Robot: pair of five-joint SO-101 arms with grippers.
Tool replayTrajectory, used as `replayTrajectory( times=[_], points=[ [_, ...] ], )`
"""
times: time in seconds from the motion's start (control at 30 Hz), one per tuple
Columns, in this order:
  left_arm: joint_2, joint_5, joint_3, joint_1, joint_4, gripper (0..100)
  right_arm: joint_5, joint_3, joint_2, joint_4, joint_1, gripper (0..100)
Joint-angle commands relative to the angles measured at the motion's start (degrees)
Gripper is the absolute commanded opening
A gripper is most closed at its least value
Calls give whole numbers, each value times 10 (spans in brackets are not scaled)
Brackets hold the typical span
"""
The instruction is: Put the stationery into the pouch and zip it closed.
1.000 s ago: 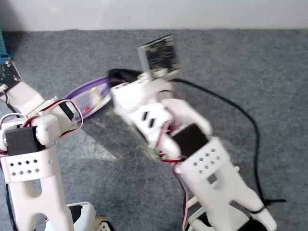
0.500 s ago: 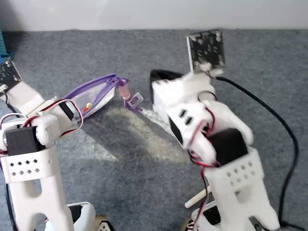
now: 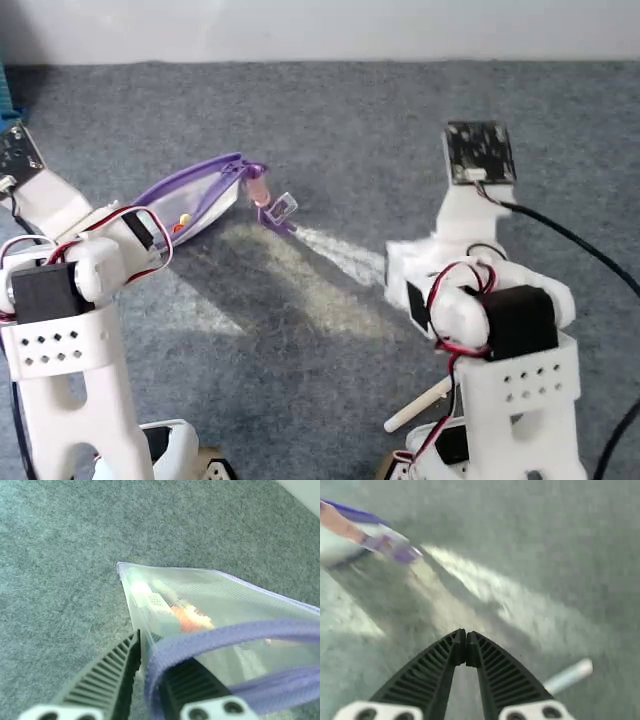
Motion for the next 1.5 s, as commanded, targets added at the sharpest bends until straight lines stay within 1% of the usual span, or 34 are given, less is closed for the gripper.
replayTrajectory(
  times=[0.0,0.07,0.2,0.23,0.33,0.4,0.47,0.7,0.9,1.0,1.27,1.47],
  points=[
    [-4,6,-6,0,-12,13,-34,41,-10,65,41,9],
    [-5,6,-6,0,-12,13,-35,79,-12,85,66,9],
    [-5,6,-6,0,-12,13,-33,143,-10,83,147,12],
    [-5,6,-6,0,-12,13,-33,158,-10,82,165,25],
    [-5,6,-6,0,-12,13,-33,215,-10,75,204,132],
    [-4,6,-6,0,-12,13,-32,236,-10,62,216,210],
    [-4,6,-6,1,-12,13,-28,246,-10,42,218,240],
    [-3,4,-6,1,-12,13,-3,321,-10,-56,235,179],
    [-2,4,-6,1,-12,13,50,371,-10,-150,284,177],
    [-1,4,-5,1,-12,13,72,409,-10,-201,297,177],
    [0,4,-4,1,-12,13,76,461,-6,-276,296,177],
    [0,4,-4,1,-12,13,73,468,75,-324,299,177]
  ],
)
